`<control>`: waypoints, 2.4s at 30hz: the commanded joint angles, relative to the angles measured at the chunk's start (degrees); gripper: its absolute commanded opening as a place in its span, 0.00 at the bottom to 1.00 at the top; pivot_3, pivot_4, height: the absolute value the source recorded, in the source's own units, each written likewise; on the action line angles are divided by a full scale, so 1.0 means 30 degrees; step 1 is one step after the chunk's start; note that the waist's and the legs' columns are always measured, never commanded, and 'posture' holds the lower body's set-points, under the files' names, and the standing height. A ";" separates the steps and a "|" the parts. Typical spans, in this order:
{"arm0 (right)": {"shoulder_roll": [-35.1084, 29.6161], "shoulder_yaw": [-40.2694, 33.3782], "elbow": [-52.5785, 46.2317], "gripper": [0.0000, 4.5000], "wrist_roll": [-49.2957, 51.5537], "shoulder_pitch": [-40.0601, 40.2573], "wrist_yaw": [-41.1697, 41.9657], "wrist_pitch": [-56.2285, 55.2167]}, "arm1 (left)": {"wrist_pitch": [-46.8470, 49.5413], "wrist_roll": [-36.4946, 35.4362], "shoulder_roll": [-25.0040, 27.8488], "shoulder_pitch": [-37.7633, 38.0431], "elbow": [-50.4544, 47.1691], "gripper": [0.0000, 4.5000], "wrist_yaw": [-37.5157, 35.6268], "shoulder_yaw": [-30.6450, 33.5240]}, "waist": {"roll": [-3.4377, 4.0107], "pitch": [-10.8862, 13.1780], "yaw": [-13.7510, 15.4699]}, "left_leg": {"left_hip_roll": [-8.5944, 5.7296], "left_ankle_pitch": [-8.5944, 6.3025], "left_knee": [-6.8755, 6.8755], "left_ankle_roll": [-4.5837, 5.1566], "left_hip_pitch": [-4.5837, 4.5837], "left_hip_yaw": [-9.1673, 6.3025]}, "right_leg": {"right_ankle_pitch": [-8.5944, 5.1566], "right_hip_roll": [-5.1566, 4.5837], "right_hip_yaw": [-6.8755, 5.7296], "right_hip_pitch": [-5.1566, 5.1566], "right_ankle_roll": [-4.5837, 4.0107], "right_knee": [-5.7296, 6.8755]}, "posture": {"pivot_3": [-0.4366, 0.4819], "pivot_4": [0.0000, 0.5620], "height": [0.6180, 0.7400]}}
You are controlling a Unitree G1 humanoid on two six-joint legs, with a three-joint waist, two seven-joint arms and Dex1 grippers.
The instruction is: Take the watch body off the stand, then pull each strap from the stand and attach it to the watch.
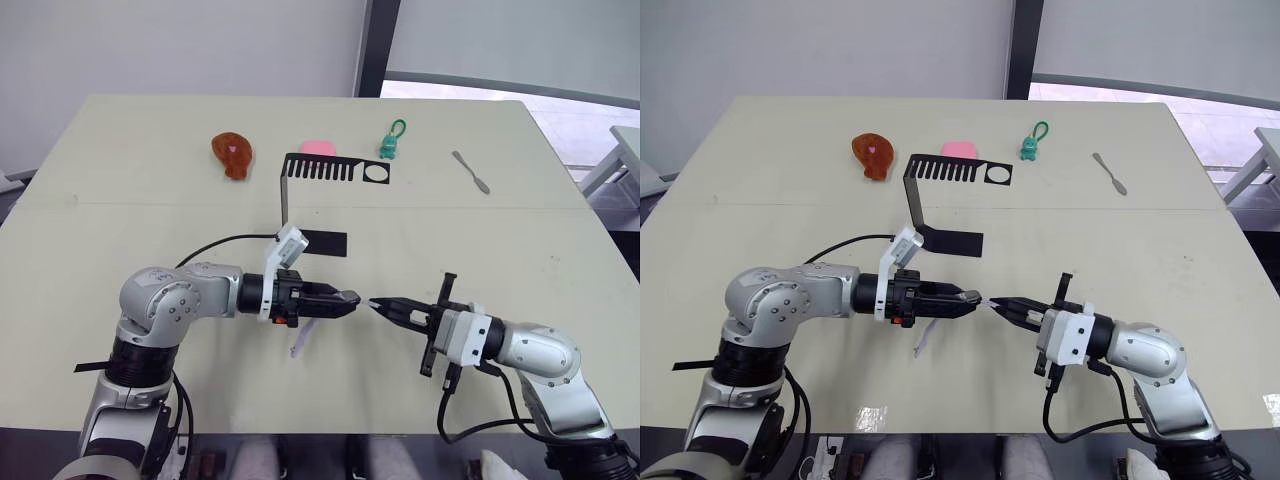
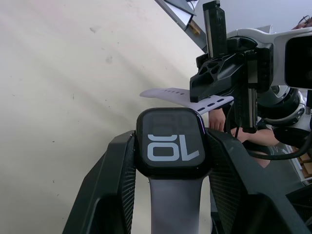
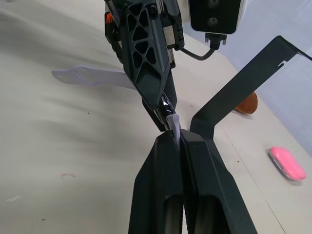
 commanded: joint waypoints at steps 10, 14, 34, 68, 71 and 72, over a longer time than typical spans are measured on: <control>0.0142 0.0129 0.0051 0.00 -0.0068 -0.0524 -0.0798 -0.0773 | 0.0330 -0.0808 -0.0398 -0.0355 -0.1034 0.36 -0.0045 -0.0168 | 0.0000 0.0000 -0.0001 | -0.0002 0.0000 -0.0002 0.0000 -0.0001 0.0000 | 0.0000 -0.0001 0.0000 0.0000 0.0000 -0.0003 | 0.48 0.27 1.00; 0.0214 0.0257 0.0023 0.00 -0.0105 -0.0562 -0.0823 -0.0750 | 0.0377 -0.0847 -0.0467 -0.0360 -0.1029 0.36 0.0005 -0.0133 | 0.0000 0.0000 -0.0006 | -0.0001 0.0000 -0.0002 0.0000 0.0000 0.0000 | 0.0000 0.0000 0.0001 0.0000 0.0000 -0.0002 | 0.48 0.27 1.00; 0.0481 0.0624 0.0246 0.00 -0.0672 -0.0902 -0.1432 -0.0897 | 0.0783 -0.0945 -0.0676 -0.0391 -0.1075 0.36 0.0045 0.0032 | -0.0001 0.0001 -0.0009 | 0.0000 0.0001 -0.0003 -0.0001 0.0000 0.0000 | 0.0000 0.0000 -0.0001 -0.0001 0.0000 -0.0003 | 0.48 0.27 1.00; 0.0564 0.0679 0.0892 0.00 -0.1275 -0.0870 -0.2019 -0.2196 | 0.1416 -0.1007 -0.0961 -0.0311 -0.1190 0.36 -0.0041 0.0235 | -0.0001 0.0002 -0.0006 | -0.0001 0.0001 -0.0004 -0.0002 -0.0001 -0.0001 | 0.0000 -0.0003 -0.0001 0.0000 0.0000 -0.0006 | 0.48 0.27 1.00; 0.0580 0.0690 0.0922 0.00 -0.1357 -0.0933 -0.2114 -0.2221 | 0.1383 -0.0953 -0.0937 -0.0309 -0.1191 0.36 -0.0056 0.0161 | -0.0001 0.0002 -0.0018 | 0.0001 0.0002 -0.0005 -0.0003 0.0000 -0.0001 | 0.0000 -0.0001 0.0000 0.0000 0.0000 -0.0006 | 0.48 0.27 1.00; 0.0590 0.0692 0.0936 0.00 -0.1380 -0.0962 -0.2136 -0.2231 | 0.1361 -0.0926 -0.0928 -0.0302 -0.1185 0.36 -0.0060 0.0132 | -0.0002 0.0002 -0.0017 | 0.0001 0.0002 -0.0005 -0.0003 0.0000 0.0000 | 0.0000 -0.0001 0.0000 0.0000 0.0000 -0.0007 | 0.48 0.27 1.00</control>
